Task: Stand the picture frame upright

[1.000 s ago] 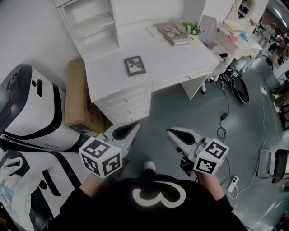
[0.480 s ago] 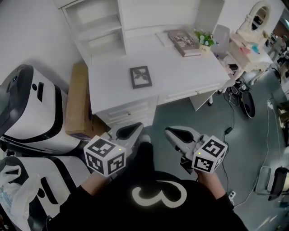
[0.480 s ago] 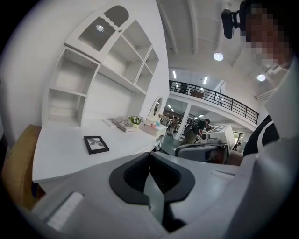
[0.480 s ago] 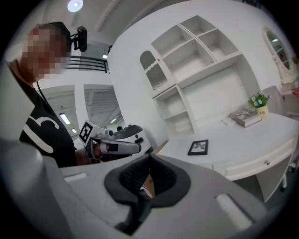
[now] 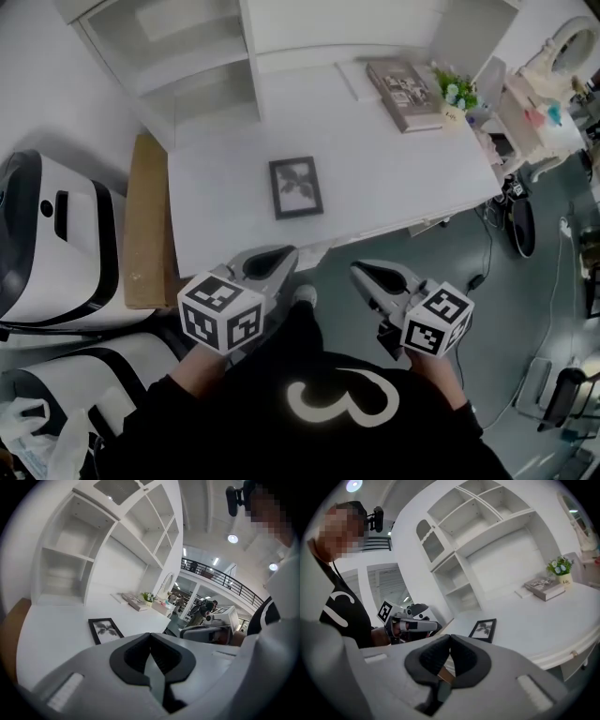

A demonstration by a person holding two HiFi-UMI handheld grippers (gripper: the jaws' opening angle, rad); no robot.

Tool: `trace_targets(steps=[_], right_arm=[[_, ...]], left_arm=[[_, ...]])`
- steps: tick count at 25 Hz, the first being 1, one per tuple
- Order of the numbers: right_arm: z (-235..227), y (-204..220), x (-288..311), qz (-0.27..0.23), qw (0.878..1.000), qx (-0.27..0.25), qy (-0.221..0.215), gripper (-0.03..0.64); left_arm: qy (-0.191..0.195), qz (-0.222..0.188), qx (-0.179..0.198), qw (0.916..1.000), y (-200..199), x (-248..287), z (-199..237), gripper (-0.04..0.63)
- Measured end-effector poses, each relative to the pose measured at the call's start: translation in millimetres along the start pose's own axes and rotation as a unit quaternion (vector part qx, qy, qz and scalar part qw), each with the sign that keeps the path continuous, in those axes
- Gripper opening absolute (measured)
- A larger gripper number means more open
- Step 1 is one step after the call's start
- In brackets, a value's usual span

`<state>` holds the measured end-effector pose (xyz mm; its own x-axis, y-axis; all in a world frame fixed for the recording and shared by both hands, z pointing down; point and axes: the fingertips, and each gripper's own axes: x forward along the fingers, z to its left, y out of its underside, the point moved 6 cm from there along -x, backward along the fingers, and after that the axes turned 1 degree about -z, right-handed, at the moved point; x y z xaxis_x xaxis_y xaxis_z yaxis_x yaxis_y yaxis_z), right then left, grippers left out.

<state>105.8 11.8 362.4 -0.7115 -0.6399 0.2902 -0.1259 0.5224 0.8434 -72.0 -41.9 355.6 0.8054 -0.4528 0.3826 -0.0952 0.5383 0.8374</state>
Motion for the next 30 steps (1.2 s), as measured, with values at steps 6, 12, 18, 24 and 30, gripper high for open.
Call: trace_targets(steps=[6,12,18,24,30], right_arm=[[-52,-31,53,0.032,0.999,0.004,0.005,0.002],[-97,-46,99,0.062,0.998,-0.006,0.006,0.003],[-128,-53,136,0.090,0.996,-0.017,0.004,0.078],[-153,-41,166,0.157,0.984,-0.074,0.024,0.119],[-168,-24,194,0.222,0.971,-0.093,0.021,0.178]], left_arm=[[-0.030,0.024,-0.020,0.9990,-19,38,67,0.009],[-0.059,0.033,-0.023,0.9975,-28,60,113,0.011],[-0.072,0.070,-0.030,0.9945,-24,80,146,0.067],[-0.075,0.118,-0.028,0.9898,-13,104,167,0.161],[-0.072,0.163,-0.012,0.9839,-1,126,182,0.224]])
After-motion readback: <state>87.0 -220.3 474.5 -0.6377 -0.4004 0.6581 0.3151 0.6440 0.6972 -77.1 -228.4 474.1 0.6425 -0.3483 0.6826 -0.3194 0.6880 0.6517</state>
